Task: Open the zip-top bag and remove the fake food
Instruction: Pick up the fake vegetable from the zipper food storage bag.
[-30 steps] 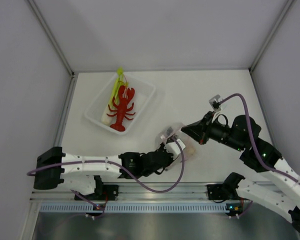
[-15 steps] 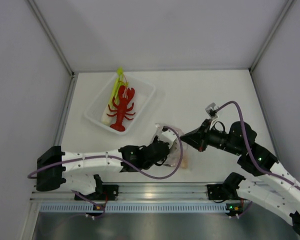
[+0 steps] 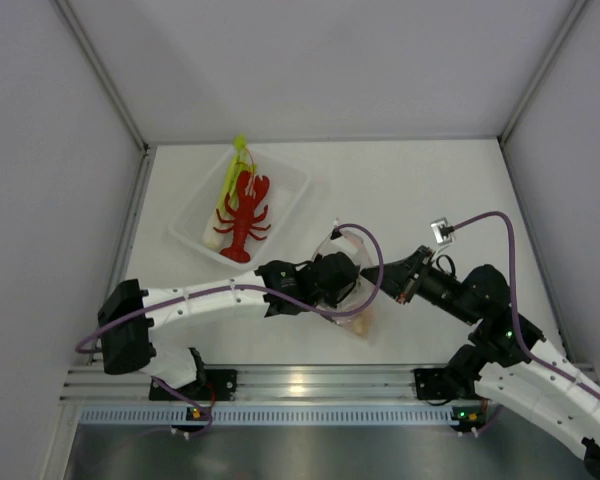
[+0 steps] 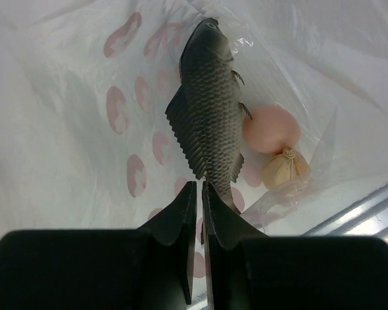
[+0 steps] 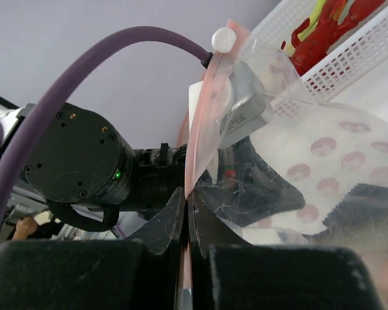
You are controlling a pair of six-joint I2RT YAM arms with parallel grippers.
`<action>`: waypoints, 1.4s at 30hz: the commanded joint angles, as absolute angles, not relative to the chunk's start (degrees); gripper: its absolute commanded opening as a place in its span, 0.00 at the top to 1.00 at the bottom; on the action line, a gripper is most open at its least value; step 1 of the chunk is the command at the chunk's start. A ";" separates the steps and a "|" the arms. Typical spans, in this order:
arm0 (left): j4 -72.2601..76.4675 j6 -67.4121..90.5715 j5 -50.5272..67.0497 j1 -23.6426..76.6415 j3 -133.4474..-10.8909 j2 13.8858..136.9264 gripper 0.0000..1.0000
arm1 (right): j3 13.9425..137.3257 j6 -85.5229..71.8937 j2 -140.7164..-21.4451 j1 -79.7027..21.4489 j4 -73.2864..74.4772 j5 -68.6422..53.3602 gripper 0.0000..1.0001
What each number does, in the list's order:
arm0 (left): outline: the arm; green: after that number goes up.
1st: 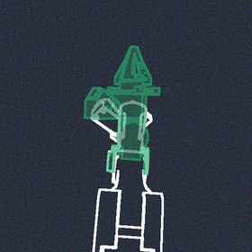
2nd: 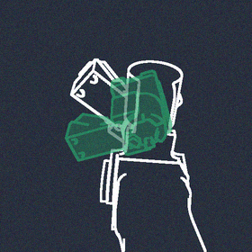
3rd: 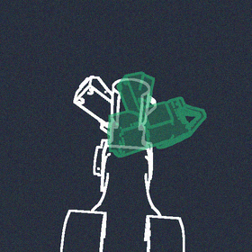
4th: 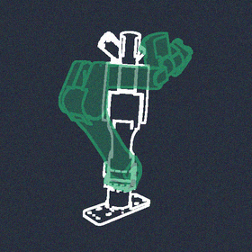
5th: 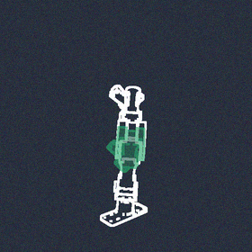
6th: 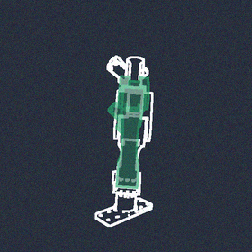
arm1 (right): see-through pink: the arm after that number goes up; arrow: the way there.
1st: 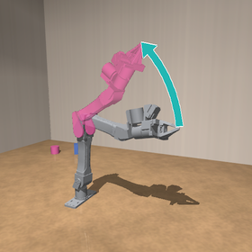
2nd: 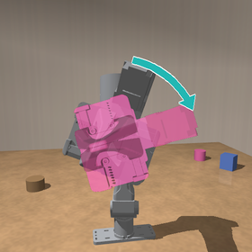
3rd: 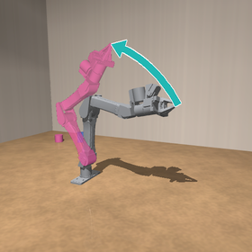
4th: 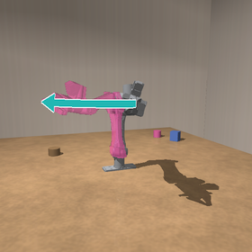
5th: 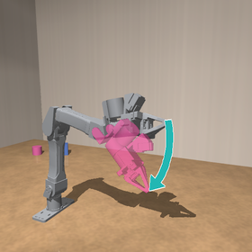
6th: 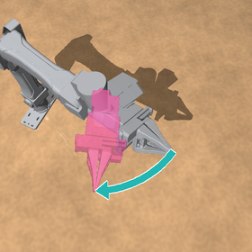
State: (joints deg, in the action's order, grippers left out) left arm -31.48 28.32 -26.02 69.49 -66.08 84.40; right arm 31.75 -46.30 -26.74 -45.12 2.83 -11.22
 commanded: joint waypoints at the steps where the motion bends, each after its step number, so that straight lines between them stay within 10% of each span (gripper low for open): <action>1: -36.39 29.71 -18.51 66.81 -69.61 85.34 0.86 | 32.17 -50.45 -25.49 -45.26 -1.24 -8.71 1.00; 26: 1.29 47.10 -7.56 64.34 -50.90 94.84 0.54 | 22.77 -49.66 -23.82 -45.35 4.04 -2.28 1.00; 35: 1.85 48.52 -16.17 64.51 -44.04 84.84 0.59 | 29.08 -46.15 -22.32 -45.35 10.28 -5.09 1.00; 42: -8.25 44.30 -19.16 64.51 -46.58 75.77 0.84 | 33.05 -48.95 -28.47 -45.35 3.70 -9.84 1.00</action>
